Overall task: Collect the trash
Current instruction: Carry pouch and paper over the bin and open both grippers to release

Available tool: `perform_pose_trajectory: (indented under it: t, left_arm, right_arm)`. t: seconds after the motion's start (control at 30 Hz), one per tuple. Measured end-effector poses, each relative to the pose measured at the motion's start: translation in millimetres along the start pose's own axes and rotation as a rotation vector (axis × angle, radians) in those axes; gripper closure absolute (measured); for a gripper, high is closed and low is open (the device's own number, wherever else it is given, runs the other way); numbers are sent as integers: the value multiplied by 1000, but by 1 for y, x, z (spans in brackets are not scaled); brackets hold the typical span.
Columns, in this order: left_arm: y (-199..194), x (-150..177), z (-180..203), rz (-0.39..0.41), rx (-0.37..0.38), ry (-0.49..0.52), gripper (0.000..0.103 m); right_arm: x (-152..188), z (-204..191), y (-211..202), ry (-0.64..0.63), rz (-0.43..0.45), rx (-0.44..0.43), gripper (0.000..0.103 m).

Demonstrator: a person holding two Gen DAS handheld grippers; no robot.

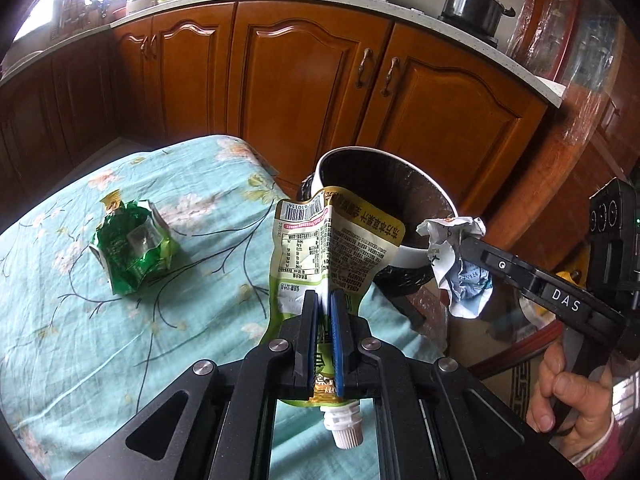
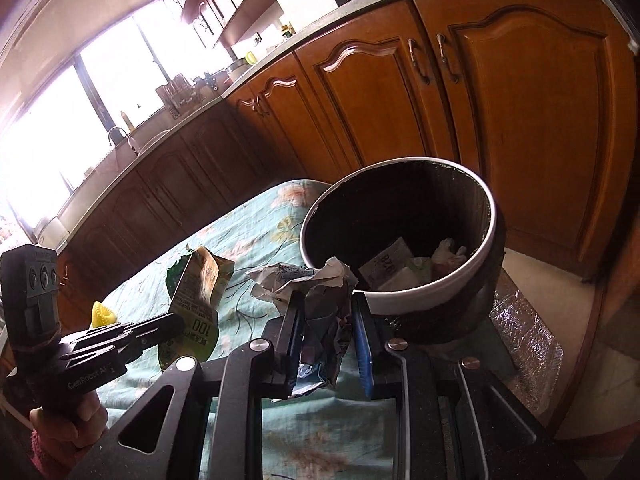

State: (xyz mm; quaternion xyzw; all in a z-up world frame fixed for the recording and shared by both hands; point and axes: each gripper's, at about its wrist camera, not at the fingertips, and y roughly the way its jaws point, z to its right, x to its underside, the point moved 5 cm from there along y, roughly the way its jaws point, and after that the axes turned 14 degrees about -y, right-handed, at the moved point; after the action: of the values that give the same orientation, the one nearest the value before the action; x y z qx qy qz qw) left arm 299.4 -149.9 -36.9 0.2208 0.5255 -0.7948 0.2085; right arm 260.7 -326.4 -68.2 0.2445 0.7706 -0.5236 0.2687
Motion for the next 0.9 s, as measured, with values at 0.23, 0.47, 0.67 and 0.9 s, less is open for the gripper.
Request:
perform_pose_trajectory:
  t: [0.23, 0.47, 0.67, 0.9]
  left_arm:
    - [16, -8, 12, -6, 10, 15, 98]
    - [29, -16, 23, -15, 24, 28, 98]
    - [42, -28, 35, -27, 26, 44, 98]
    - [62, -51, 49, -27, 24, 70, 98]
  right_arm:
    - [-5, 18, -4, 14, 13, 25, 80]
    - [-9, 27, -4, 26, 22, 37, 80]
    - [-17, 39, 0, 29, 26, 54, 80]
    - [-29, 54, 7, 33, 22, 83, 80]
